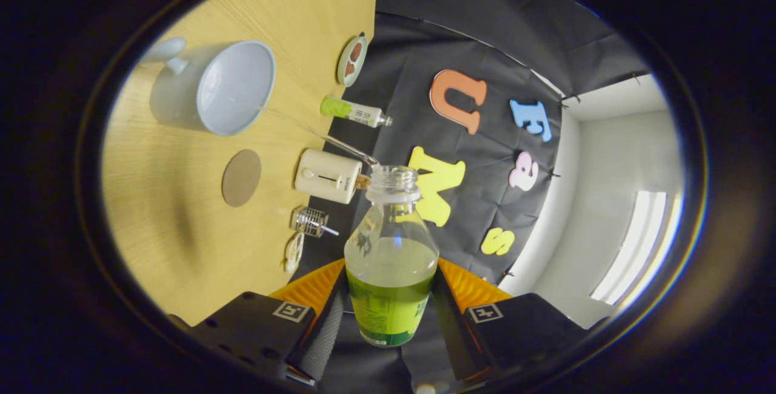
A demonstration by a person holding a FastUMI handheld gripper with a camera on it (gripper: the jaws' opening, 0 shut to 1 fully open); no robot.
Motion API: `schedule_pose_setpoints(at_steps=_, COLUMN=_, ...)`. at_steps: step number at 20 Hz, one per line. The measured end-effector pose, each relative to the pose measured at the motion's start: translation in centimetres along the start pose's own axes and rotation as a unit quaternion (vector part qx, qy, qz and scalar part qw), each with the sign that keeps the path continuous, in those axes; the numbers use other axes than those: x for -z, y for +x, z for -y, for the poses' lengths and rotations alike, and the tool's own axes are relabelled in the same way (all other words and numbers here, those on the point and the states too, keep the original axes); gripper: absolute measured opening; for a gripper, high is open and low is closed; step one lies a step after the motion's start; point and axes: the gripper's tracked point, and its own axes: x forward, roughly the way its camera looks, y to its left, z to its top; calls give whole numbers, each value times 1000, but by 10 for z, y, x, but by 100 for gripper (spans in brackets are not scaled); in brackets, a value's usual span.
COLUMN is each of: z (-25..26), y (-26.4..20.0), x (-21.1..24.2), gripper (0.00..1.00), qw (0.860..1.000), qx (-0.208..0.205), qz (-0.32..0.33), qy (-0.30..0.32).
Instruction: Take the bottle from table, then pour the juice into the cup, finally place the bottle on the coaster
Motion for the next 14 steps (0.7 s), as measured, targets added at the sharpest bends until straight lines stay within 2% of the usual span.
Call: schedule_pose_setpoints(at_steps=14, z=20, y=1, x=-2, gripper=80, qw=997, qx=37, qz=7, qy=-62)
